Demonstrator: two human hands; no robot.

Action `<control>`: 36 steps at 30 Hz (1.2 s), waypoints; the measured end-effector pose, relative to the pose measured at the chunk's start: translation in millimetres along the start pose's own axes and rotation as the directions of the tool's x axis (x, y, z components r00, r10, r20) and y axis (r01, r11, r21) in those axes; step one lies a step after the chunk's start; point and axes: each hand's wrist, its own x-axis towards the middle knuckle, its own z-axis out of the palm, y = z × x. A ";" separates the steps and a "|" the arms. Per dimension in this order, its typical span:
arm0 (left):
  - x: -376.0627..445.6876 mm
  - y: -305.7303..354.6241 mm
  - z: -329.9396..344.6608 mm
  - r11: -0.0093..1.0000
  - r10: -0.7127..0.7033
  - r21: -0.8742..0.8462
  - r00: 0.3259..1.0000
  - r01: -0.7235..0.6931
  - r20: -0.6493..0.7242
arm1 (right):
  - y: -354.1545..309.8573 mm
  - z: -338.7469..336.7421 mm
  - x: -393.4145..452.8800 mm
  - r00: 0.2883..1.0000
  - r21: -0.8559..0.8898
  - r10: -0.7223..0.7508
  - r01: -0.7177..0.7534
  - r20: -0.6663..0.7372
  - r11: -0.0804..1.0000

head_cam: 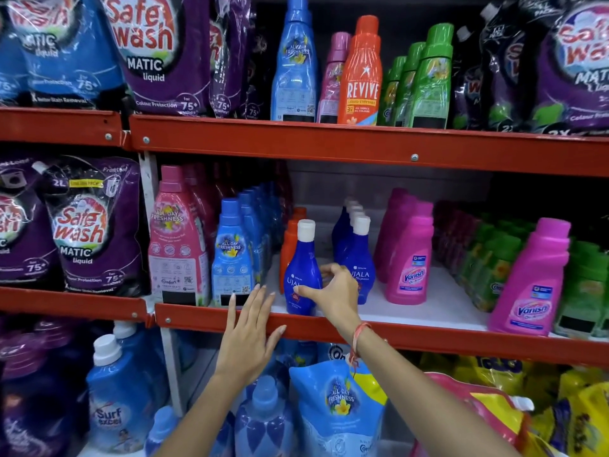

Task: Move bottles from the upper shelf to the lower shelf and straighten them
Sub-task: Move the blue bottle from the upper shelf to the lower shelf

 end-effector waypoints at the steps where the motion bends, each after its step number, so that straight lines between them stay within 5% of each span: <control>1: -0.3 -0.3 0.6 1.000 0.002 -0.001 1.000 -0.002 -0.007 | 0.6 0.3 0.9 1.000 0.002 0.000 0.000 0.003 1.000; 36: -2.1 3.5 3.6 0.997 -0.050 -0.072 0.993 0.042 -0.109 | 47.1 -82.9 -4.2 0.993 -0.082 -0.023 0.013 -0.119 0.997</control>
